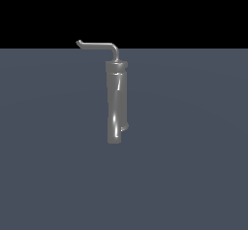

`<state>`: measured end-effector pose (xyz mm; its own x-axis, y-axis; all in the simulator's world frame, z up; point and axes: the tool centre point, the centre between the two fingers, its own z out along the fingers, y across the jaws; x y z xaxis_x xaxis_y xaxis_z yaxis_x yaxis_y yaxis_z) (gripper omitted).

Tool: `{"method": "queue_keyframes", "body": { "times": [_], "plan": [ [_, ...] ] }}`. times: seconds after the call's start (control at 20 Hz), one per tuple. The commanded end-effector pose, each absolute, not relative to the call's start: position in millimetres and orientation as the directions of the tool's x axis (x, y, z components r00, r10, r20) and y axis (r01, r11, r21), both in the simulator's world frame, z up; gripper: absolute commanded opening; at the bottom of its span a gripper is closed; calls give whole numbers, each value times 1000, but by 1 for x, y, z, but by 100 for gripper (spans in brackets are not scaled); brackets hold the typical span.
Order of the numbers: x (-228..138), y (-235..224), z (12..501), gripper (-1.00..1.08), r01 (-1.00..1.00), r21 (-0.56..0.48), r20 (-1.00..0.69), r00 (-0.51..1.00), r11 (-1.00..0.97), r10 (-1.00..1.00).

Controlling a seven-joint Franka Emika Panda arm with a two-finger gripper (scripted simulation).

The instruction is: Turn on the faucet by rotating a designated handle.

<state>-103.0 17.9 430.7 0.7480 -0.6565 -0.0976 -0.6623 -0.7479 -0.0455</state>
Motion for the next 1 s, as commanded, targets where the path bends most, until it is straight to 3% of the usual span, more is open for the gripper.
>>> {"method": "queue_keyframes", "body": {
  "times": [0.0, 0.95],
  "plan": [
    [-90, 24, 424, -100, -706, -41, -101, 707, -707, -700],
    [-5, 72, 358, -100, -942, 8, -73, 333, -335, -940]
  ]
}}
